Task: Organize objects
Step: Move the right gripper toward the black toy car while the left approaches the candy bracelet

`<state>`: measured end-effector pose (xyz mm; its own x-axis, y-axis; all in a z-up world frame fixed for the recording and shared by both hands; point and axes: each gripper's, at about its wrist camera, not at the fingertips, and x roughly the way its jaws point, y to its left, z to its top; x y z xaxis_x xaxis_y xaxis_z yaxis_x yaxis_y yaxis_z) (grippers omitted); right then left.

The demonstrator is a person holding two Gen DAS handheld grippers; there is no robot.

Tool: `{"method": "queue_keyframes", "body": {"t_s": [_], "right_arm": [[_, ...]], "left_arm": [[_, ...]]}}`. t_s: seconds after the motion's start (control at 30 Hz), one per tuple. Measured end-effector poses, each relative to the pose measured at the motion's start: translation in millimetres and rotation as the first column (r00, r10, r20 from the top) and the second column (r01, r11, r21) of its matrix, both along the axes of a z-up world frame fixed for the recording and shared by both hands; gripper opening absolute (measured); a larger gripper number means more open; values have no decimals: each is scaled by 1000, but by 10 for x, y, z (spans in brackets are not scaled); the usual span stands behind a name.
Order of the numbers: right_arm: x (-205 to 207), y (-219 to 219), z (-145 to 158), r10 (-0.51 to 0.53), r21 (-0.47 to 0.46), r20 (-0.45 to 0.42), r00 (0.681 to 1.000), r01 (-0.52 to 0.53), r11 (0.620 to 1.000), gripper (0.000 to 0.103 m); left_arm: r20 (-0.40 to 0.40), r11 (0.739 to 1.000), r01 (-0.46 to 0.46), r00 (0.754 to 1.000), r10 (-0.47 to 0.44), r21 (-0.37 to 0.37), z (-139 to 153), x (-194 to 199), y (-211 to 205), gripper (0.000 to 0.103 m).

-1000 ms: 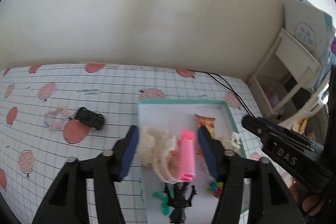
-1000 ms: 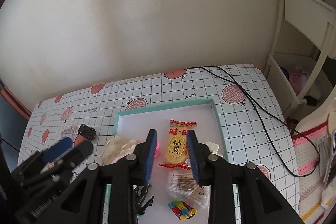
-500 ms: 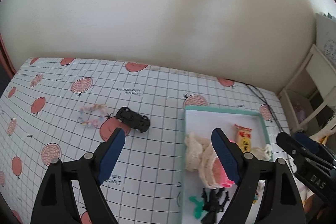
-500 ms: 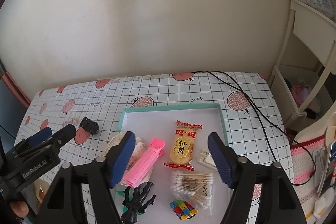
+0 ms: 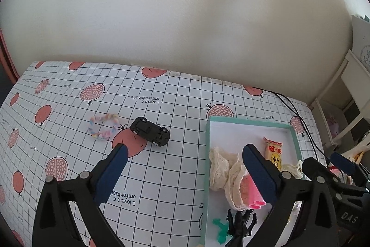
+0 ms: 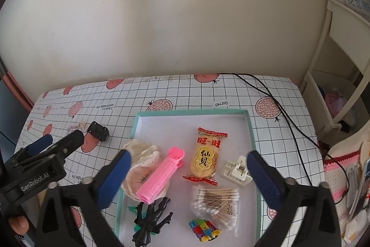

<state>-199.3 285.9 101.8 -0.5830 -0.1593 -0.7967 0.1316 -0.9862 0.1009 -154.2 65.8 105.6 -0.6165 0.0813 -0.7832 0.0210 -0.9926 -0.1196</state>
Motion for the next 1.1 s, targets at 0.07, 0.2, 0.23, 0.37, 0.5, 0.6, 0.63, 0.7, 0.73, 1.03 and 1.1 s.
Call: {"method": "queue_keyframes", "body": {"t_s": [0.07,0.2,0.23,0.37,0.5,0.6,0.63,0.7,0.73,1.03,1.1], "right_arm": [[-1,-9,0,3,3,0,1000,-3,1000,103],[-5,-27,-11,7,8,1,1000,-7,1000,103],[-8,-28,-15,8,8,2,1000,-8,1000,103],[-14,-39,-25,9,15,3,1000,-9,1000,103],[-23,-51,-38,7,20,8,1000,-8,1000,103],[-33,-55,-54,9,16,16,1000,-9,1000,103],[-28,-49,-61,8,10,18,1000,-8,1000,103],[-33,-51,-74,5,4,23,1000,-5,1000,103],[-32,-53,-78,4,5,23,1000,-4,1000,103],[-56,-285,-134,37,-39,16,999,-36,999,103],[-64,-397,-160,53,-36,18,998,-53,998,103]], "left_arm": [[-2,1000,-8,1000,8,-4,4,-3,-7,103],[-11,1000,-13,1000,13,-6,19,-6,-23,103],[-11,1000,-15,1000,15,-4,18,-7,-28,103],[-13,1000,-18,1000,18,0,15,-7,-55,103],[-12,1000,-15,1000,15,1,18,-7,-60,103],[-8,1000,-12,1000,12,3,10,-18,-68,103],[-7,1000,-11,1000,11,3,6,-23,-72,103],[-8,1000,-12,1000,12,6,-1,-31,-88,103],[-8,1000,-11,1000,11,9,-6,-35,-99,103],[10,995,-97,995,97,21,-64,-94,-563,103],[18,992,-125,992,124,30,-88,-100,-725,103]]}}
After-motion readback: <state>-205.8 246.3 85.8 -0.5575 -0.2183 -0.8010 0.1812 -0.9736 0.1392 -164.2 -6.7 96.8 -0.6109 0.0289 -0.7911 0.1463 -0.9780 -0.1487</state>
